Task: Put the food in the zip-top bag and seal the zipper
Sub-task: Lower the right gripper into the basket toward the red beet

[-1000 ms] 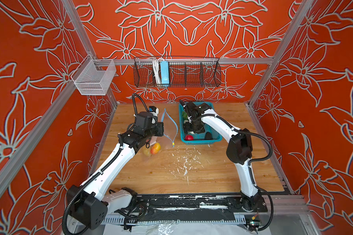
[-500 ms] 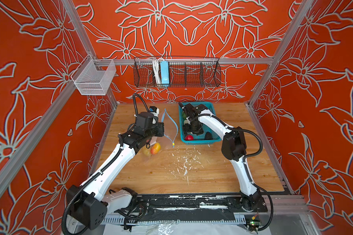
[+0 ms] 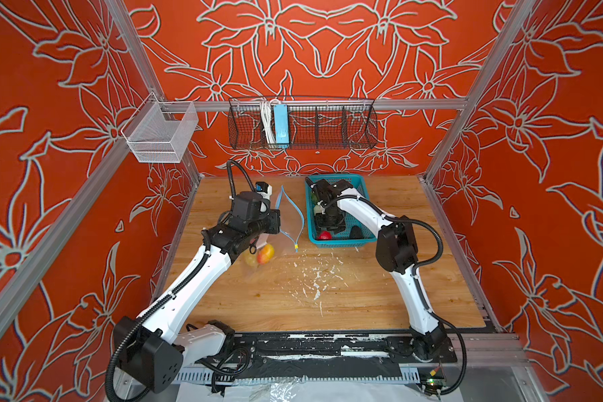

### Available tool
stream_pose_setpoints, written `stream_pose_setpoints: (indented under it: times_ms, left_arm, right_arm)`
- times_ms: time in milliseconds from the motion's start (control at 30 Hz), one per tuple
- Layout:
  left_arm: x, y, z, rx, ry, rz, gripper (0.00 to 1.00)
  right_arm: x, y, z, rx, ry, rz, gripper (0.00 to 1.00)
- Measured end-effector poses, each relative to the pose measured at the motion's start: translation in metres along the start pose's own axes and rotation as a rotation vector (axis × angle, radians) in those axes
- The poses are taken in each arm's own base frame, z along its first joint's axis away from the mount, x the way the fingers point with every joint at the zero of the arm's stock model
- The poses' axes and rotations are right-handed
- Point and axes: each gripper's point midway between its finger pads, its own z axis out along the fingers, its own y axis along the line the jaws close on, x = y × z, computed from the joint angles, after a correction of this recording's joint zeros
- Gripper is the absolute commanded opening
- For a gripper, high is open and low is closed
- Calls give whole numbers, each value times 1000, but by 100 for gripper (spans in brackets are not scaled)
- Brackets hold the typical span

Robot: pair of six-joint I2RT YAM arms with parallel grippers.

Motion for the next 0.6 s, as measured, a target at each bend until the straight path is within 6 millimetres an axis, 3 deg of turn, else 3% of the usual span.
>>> stream_pose_setpoints:
  times_ms: [133,333,600]
  left_arm:
    - [0,0,0,0,0,0,0]
    - [0,0,0,0,0,0,0]
    - [0,-1,-1,3,-2,0,0]
  right_arm:
    - [4,1,12,-8,36,11,71]
    - [6,4,11,-32,51,12,71]
    - [11,-1,13,-17,73,18,57]
